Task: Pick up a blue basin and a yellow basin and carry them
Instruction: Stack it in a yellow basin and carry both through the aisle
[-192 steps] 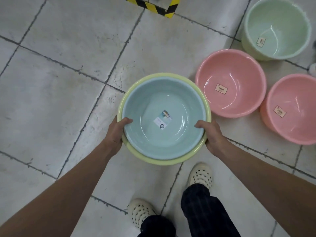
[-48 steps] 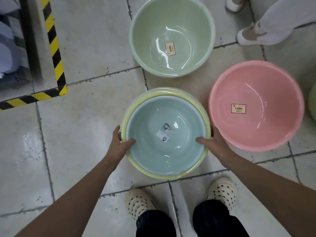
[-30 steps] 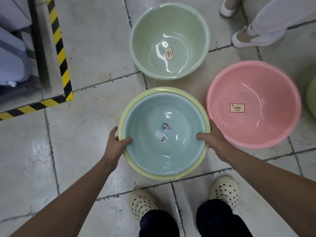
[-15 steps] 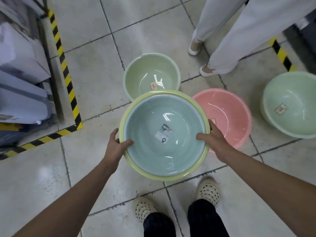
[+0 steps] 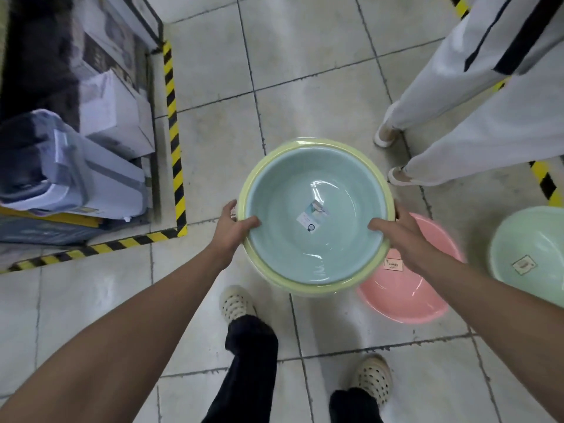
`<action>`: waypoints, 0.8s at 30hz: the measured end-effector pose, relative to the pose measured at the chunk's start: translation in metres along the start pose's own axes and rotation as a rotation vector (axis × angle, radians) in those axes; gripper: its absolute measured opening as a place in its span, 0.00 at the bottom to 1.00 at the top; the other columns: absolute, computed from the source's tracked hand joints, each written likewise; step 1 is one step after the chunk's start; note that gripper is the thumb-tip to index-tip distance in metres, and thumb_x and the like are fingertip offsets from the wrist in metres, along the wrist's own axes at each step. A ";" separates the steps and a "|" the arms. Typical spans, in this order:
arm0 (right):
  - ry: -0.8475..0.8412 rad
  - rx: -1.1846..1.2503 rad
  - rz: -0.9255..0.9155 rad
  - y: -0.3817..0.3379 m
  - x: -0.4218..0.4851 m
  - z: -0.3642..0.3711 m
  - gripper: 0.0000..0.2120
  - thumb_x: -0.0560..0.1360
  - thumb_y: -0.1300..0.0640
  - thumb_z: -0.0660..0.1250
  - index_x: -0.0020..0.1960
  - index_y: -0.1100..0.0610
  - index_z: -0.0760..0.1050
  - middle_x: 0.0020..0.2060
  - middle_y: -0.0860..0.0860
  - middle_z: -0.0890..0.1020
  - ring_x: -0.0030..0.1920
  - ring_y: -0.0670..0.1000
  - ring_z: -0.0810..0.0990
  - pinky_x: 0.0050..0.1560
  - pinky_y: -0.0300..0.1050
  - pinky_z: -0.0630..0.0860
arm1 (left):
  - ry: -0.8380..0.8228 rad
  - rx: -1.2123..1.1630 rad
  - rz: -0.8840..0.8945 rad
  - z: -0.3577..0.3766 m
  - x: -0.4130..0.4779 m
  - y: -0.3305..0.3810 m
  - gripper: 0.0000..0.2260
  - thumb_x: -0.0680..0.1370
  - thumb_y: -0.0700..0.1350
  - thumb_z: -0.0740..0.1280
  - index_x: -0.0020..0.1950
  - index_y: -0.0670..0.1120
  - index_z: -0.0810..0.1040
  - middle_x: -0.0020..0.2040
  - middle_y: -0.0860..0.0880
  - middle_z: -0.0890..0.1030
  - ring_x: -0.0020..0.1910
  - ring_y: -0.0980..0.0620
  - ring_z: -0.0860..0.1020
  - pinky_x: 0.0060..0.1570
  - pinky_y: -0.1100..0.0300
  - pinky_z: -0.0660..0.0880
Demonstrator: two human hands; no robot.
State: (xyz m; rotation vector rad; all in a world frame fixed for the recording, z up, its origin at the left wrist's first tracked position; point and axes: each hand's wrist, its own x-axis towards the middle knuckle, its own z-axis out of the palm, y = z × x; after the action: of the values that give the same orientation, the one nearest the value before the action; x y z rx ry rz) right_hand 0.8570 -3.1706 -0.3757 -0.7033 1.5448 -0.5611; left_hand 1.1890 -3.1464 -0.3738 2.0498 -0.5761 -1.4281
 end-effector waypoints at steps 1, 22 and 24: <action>0.002 -0.005 0.003 -0.008 0.010 0.008 0.24 0.66 0.62 0.71 0.60 0.48 0.75 0.52 0.52 0.84 0.49 0.55 0.84 0.44 0.47 0.79 | 0.001 0.000 -0.006 -0.004 0.011 0.005 0.42 0.67 0.44 0.74 0.78 0.52 0.62 0.57 0.44 0.80 0.48 0.46 0.83 0.40 0.55 0.79; 0.250 0.049 0.072 -0.020 0.211 0.098 0.21 0.70 0.66 0.70 0.59 0.50 0.75 0.44 0.48 0.81 0.37 0.48 0.79 0.26 0.31 0.72 | -0.157 0.066 -0.028 -0.004 0.257 0.063 0.41 0.65 0.43 0.74 0.77 0.53 0.64 0.60 0.47 0.80 0.49 0.49 0.82 0.37 0.58 0.78; 0.240 0.053 0.066 -0.010 0.234 0.095 0.25 0.68 0.64 0.71 0.63 0.50 0.75 0.48 0.49 0.82 0.42 0.50 0.81 0.33 0.37 0.76 | -0.162 0.063 -0.024 0.006 0.278 0.056 0.39 0.68 0.41 0.74 0.77 0.53 0.64 0.61 0.47 0.79 0.51 0.49 0.82 0.39 0.56 0.78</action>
State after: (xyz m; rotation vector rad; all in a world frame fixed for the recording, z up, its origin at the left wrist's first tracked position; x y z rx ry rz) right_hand 0.9466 -3.3405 -0.5402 -0.5574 1.7628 -0.6523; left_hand 1.2756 -3.3662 -0.5317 2.0067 -0.6723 -1.6202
